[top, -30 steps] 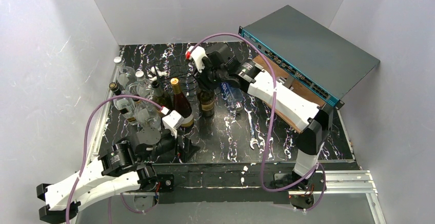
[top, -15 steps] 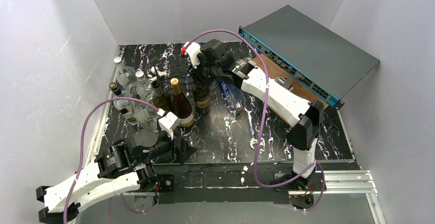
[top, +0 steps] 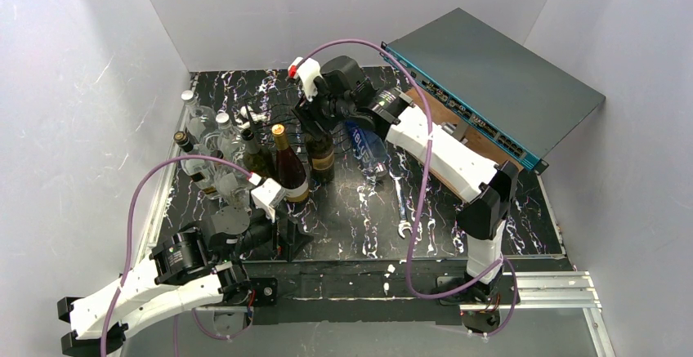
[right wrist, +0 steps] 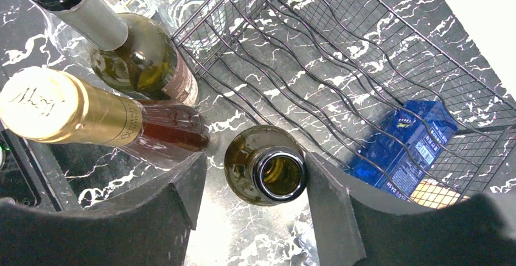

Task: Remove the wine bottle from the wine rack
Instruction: Place the wine bottle at the center of the board.

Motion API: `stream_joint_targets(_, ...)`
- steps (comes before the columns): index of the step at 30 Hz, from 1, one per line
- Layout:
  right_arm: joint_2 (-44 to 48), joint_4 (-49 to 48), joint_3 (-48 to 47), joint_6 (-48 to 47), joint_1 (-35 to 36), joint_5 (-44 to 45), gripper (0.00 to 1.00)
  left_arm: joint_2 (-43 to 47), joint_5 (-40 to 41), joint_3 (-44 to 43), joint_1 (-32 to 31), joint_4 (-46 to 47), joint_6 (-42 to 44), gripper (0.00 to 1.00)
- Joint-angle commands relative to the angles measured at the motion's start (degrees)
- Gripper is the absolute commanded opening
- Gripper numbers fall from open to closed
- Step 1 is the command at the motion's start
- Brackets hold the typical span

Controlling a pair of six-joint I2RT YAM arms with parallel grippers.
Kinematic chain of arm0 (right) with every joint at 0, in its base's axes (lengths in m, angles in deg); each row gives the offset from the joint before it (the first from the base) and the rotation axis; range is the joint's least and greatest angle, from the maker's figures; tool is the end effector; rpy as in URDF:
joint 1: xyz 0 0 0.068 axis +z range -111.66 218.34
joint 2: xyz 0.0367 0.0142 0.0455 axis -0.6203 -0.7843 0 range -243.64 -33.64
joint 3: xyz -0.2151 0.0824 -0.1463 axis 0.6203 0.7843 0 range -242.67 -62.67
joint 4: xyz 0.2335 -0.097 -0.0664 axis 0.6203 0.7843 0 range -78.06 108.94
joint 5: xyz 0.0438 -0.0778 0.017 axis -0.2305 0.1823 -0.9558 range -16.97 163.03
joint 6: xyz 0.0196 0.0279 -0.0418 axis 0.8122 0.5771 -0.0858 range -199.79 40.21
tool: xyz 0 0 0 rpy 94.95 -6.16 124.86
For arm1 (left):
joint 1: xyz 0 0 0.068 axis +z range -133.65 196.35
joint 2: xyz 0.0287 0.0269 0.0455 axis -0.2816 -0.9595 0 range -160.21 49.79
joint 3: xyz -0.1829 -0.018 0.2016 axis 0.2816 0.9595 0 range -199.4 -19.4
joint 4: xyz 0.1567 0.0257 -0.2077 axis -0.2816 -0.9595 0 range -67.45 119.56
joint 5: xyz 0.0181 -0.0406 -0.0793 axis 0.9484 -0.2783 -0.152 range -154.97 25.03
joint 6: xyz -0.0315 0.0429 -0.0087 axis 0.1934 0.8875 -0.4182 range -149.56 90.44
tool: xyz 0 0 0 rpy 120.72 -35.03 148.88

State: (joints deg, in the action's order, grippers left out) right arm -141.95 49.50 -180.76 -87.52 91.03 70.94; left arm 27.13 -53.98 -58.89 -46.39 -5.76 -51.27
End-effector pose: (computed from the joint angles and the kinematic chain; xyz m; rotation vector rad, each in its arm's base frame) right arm 0.2603 0.3436 0.4139 -1.0747 1.8002 0.5191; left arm 0.0505 -0.0829 0.3090 0.5622 1.8911 -0.8126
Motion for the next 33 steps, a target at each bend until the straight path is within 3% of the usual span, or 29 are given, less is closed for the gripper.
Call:
stream_joint_targets(1,4.70,-1.54,-2.05,0.13,0.40,-1.03,0.70,0.07,-0.06,-1.22,-0.10,-1.08,-0.69,0.98)
stream_joint_targets(13,16.79,1.09,4.00,-3.43,-0.88,-6.54,0.75,0.89,0.18,0.18,-0.12,0.02,-1.18,0.98)
stream_joint_targets(16,20.07,1.38,8.15,-5.80,-5.14,-14.49,0.80,1.33,0.22,0.97,-0.10,0.97,-2.22,0.98)
stream_joint_targets(19,24.46,1.79,14.51,-12.18,-12.21,-28.51,0.98,1.73,0.65,2.42,-0.12,2.50,-3.46,0.98)
stream_joint_targets(23,32.09,-3.55,28.24,-12.95,-20.06,-36.31,0.98,1.67,1.50,4.22,-0.10,4.72,-5.55,0.98)
stream_joint_targets(27,36.80,-9.36,40.19,-11.35,-23.59,-36.25,0.98,1.24,2.04,5.53,-0.11,6.48,-7.90,0.98)
stream_joint_targets(33,38.64,-18.84,52.62,-7.55,-24.22,-25.11,0.98,1.71,1.23,8.05,-0.11,9.46,-9.66,0.98)
